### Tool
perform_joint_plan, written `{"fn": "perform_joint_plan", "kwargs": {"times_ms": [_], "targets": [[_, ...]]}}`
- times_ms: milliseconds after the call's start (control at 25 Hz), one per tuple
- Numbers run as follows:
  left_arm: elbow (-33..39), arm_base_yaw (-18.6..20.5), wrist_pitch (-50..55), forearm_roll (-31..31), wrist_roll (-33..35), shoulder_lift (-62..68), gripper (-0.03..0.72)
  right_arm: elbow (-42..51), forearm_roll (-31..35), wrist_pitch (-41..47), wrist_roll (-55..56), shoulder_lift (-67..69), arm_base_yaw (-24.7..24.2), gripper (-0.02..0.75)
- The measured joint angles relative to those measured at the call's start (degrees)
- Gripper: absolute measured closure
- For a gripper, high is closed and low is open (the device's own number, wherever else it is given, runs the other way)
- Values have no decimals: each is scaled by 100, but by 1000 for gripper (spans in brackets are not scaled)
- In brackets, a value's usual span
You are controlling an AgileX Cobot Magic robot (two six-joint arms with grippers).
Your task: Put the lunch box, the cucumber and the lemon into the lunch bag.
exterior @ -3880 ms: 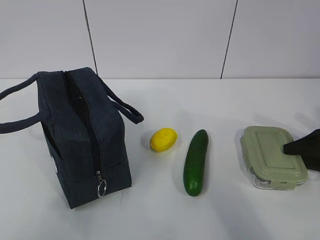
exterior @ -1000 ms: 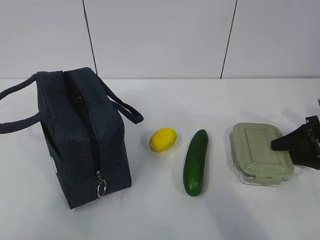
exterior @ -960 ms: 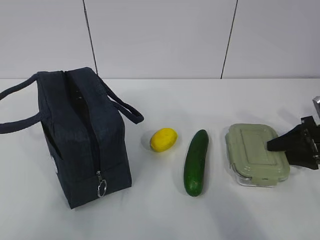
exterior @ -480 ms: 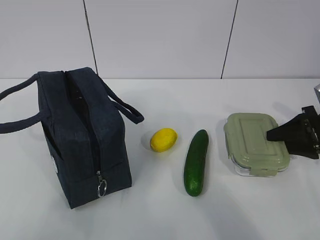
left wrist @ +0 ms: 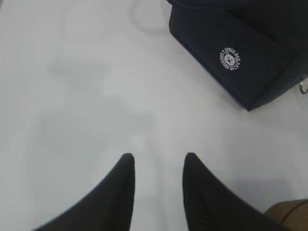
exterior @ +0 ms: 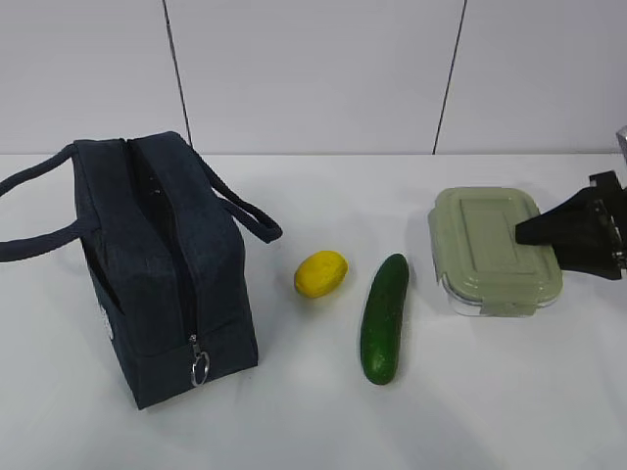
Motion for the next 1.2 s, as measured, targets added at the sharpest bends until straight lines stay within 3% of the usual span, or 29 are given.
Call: {"fn": "perform_joint_plan", "kwargs": {"times_ms": [360, 600, 880, 1200], "targets": [[0, 0, -96, -550, 0, 545, 445, 21, 241, 49, 342, -325, 5, 393], [-218, 0, -834, -1167, -3, 1040, 442, 53, 286, 49, 468, -533, 5, 393], [-410, 0, -1332, -1898, -12, 2288, 331, 53, 478, 49, 529, -897, 180, 393], [-1038, 0, -1812, -2731, 284, 3579, 312, 53, 722, 112, 571, -1054, 606, 393]]}}
